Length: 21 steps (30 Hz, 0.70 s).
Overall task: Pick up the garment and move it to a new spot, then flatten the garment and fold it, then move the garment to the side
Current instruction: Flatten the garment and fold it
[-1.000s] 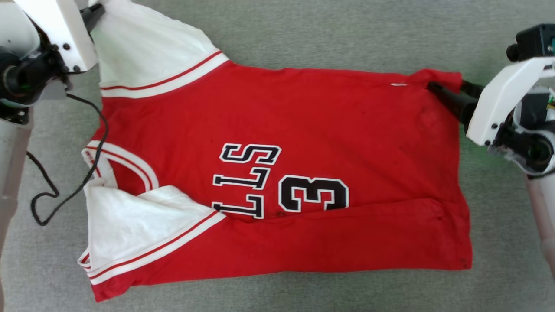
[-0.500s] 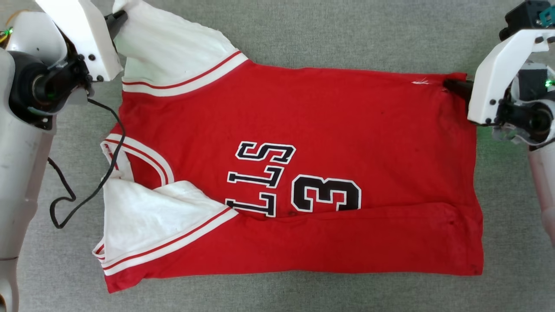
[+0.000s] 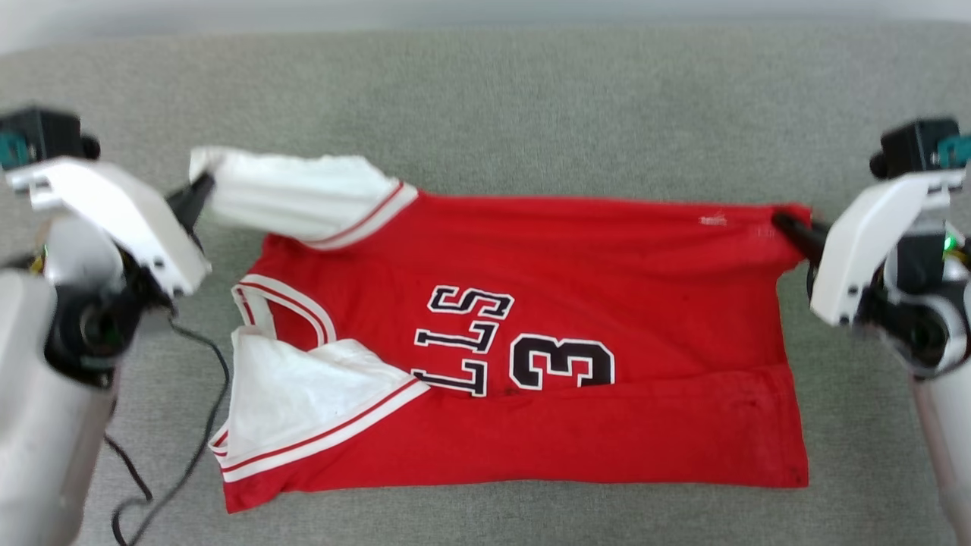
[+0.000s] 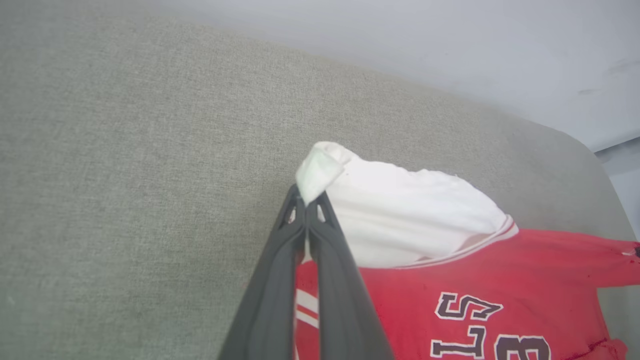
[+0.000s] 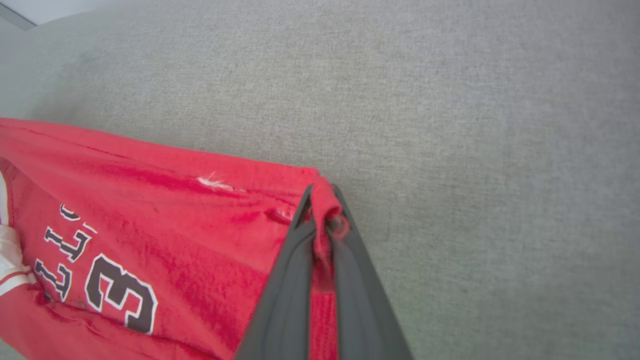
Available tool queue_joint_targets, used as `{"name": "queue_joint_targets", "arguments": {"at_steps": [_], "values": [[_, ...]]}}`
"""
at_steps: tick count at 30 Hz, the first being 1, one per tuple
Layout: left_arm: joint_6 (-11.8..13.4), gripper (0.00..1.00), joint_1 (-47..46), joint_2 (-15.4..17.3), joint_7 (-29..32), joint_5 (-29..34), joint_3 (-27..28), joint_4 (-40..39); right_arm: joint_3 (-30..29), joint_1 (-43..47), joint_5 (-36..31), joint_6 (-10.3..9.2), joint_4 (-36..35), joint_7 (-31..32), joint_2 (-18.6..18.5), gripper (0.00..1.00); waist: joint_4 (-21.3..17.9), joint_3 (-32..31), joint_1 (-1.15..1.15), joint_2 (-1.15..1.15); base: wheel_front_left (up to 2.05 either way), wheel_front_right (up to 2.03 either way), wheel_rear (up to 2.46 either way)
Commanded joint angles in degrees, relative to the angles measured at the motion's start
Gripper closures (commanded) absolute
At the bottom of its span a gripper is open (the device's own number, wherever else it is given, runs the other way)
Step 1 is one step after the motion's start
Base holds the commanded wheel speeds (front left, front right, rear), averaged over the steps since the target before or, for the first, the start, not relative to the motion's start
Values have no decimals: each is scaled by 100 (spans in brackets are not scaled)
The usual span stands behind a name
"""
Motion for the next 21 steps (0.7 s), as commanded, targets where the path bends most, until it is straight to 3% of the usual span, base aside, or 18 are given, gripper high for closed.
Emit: {"name": "queue_joint_targets", "arguments": {"at_steps": [1,10,17,18,19,21], "values": [[79,100,426,-16,-177,-100,108,-149,-74,347,-21,-2,-152,-94,-26,100,68,-282,0,0,0,0,0],[339,100,2293,-244,-690,-516,366,-630,-373,1622,-72,-3,-422,-415,174,100,104,-630,0,0,0,0,0],[461,100,3253,-468,-889,-675,340,-523,-494,2405,-126,-3,-361,-471,350,100,92,-741,0,0,0,0,0],[457,60,3309,-534,-912,-650,281,-496,-481,2471,-118,-3,-346,-536,388,62,85,-748,0,0,0,0,0],[463,0,3351,-596,-958,-616,241,-466,-465,2542,-123,-3,-318,-600,421,0,77,-764,0,0,0,0,0],[446,0,3409,-728,-1184,-573,246,-388,-458,2671,-159,-3,-299,-817,487,0,67,-794,0,0,0,0,0]]}}
